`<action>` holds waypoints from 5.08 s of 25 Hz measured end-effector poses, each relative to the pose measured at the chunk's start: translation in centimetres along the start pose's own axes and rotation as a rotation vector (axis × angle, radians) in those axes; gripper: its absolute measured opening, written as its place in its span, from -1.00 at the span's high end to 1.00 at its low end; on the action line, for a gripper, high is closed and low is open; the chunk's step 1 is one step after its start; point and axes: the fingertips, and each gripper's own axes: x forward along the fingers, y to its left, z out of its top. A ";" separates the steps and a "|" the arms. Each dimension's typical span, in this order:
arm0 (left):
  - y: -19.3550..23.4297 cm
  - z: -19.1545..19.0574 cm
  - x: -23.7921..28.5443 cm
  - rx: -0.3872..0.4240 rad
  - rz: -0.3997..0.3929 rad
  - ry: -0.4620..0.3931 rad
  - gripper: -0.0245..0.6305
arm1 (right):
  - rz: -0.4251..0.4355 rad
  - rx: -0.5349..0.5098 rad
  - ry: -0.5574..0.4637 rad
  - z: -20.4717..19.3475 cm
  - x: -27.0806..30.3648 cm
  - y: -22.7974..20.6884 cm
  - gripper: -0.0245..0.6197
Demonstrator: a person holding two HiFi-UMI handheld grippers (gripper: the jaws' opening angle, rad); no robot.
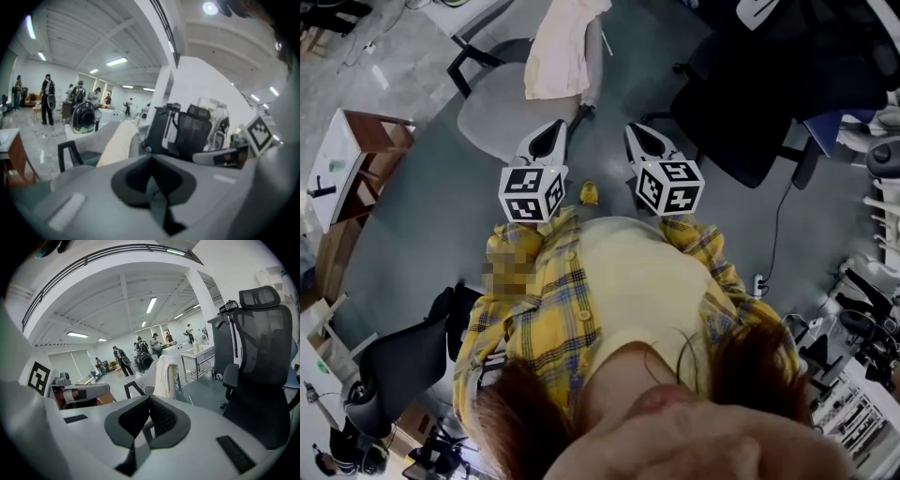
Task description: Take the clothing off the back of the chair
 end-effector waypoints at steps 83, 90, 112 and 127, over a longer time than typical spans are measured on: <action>17.3 6.7 34.7 0.283 -0.036 0.295 -0.39 | 0.209 0.003 0.246 12.5 26.3 -15.9 0.88; 17.8 6.2 35.8 0.292 -0.162 0.349 -0.46 | 0.217 0.002 0.251 12.4 26.8 -15.6 0.88; 16.0 6.4 34.3 0.305 -0.172 0.286 0.25 | 0.205 -0.009 0.241 12.3 26.4 -14.1 0.88; 15.3 7.6 33.2 0.298 -0.036 0.279 0.68 | 0.174 -0.008 0.187 12.5 24.3 -12.7 0.88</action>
